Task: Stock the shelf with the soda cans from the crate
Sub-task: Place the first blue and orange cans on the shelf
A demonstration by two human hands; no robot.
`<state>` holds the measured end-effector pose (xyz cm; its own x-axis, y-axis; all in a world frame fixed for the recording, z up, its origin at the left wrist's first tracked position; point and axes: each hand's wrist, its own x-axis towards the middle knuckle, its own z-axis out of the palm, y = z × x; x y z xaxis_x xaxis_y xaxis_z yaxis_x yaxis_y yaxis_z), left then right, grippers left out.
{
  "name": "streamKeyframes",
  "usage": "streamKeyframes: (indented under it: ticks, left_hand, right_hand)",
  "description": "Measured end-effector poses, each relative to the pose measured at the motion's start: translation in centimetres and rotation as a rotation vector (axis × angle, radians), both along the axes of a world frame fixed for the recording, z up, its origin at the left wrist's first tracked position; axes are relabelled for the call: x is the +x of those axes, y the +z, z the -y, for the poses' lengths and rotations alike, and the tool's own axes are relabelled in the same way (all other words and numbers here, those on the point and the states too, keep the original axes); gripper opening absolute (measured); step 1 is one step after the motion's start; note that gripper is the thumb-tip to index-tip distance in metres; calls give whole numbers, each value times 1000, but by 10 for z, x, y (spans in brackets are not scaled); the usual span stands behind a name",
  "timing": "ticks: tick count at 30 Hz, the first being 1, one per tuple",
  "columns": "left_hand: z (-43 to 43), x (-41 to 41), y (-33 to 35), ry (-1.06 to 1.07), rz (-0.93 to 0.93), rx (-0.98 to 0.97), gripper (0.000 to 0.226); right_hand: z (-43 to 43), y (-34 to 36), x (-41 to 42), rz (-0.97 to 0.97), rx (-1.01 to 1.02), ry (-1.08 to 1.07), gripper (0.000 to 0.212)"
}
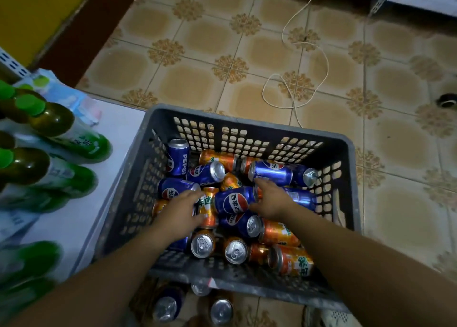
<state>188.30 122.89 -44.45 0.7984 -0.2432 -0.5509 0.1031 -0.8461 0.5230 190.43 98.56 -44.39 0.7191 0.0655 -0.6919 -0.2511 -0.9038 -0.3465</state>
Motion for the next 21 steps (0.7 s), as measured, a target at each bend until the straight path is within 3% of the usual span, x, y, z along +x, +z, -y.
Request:
streamKeyframes:
  ticks: [4,10,16,21]
  left_hand:
    - [8,-6,-29,50,-127,-63,66]
    - [5,-20,-11,167,-203,-151,71]
    - [-8,-27,86,370,-133,-367,77]
    - [-37,-63,215,492,26,-495,89]
  right_hand:
    - [-8,-36,3,-103,64,3,97]
    - [-16,-7,-5,47,143,-116,86]
    - [-43,115,-15,172,437,-245,74]
    - [-85,259,-45,316,722,-302,66]
